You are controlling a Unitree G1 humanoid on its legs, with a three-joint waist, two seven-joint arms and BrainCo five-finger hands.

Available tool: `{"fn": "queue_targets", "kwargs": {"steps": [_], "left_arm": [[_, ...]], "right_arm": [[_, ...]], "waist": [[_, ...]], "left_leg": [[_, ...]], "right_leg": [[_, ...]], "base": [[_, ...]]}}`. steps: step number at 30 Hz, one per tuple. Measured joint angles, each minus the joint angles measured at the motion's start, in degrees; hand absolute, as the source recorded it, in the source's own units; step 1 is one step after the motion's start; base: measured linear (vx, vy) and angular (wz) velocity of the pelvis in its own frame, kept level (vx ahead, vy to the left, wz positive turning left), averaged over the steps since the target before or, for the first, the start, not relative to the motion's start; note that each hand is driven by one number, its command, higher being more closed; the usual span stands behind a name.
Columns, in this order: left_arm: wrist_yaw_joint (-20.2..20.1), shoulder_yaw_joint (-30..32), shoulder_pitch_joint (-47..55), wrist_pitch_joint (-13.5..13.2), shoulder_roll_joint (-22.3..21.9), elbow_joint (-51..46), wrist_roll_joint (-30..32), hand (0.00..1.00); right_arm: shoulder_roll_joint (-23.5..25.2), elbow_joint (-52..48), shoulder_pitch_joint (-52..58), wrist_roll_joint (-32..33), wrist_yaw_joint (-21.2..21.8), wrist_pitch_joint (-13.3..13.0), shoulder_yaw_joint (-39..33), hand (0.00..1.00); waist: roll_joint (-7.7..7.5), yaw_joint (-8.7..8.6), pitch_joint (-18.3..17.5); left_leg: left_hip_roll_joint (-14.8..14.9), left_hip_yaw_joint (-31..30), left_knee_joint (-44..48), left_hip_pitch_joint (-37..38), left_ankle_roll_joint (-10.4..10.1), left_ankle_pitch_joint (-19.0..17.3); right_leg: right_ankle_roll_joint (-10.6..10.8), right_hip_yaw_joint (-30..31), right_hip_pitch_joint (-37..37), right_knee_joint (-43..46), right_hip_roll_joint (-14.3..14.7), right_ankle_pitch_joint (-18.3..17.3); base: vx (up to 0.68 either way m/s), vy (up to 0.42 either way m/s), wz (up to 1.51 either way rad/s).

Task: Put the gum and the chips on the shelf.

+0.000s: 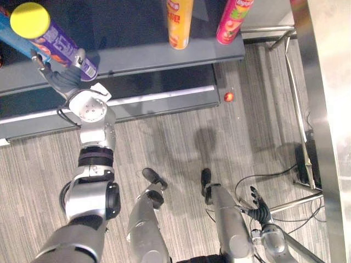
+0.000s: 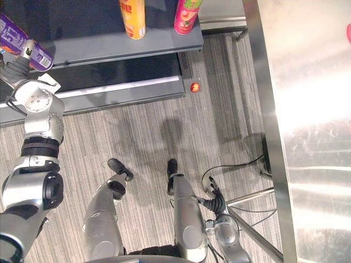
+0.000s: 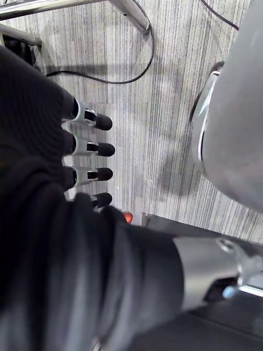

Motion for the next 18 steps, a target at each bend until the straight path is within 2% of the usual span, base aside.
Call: {"fn": "queue_targets", "kwargs": {"steps": [8,14,18], "left_arm": [[0.18,0.16,-1.03,0.00,-0.24,0.37,-0.01,0.00],[0.32,0.65,-1.22,0.00,-0.30,1.77,-0.02,0.00],[0.58,0.64,-1.75,0.00,-0.35,1.77,-0.02,0.00]], "right_arm": [[0.14,-0.19,-0.58,0.52,-0.19,-0.33,0.25,0.00],[0.86,-0.28,-0.90,1.98,-0.38,-0.49,0.28,0.00],[1.27,-0.42,-1.26,2.29,-0.46,-1.44,0.29,0.00]], "waist": [[-0.30,-0.34,0.13],[-1.11,-0.45,0.52],[-1.22,-0.46,0.57]], "left_leg": [[0.05,-0.11,-0.06,-1.51,0.24,0.37],[0.08,-0.21,-0.09,-1.89,0.64,0.70],[0.02,-0.28,-0.11,-2.45,0.66,0.82]], "right_leg": [[-0.02,-0.16,-1.58,0.27,0.03,0.02],[-0.02,-0.25,-2.00,0.44,0.10,0.02],[-0.02,-0.26,-2.59,0.55,0.08,0.02]], "base": [[0.05,-0.025,0.01],[0.07,-0.029,0.00],[0.05,-0.026,0.01]]}}
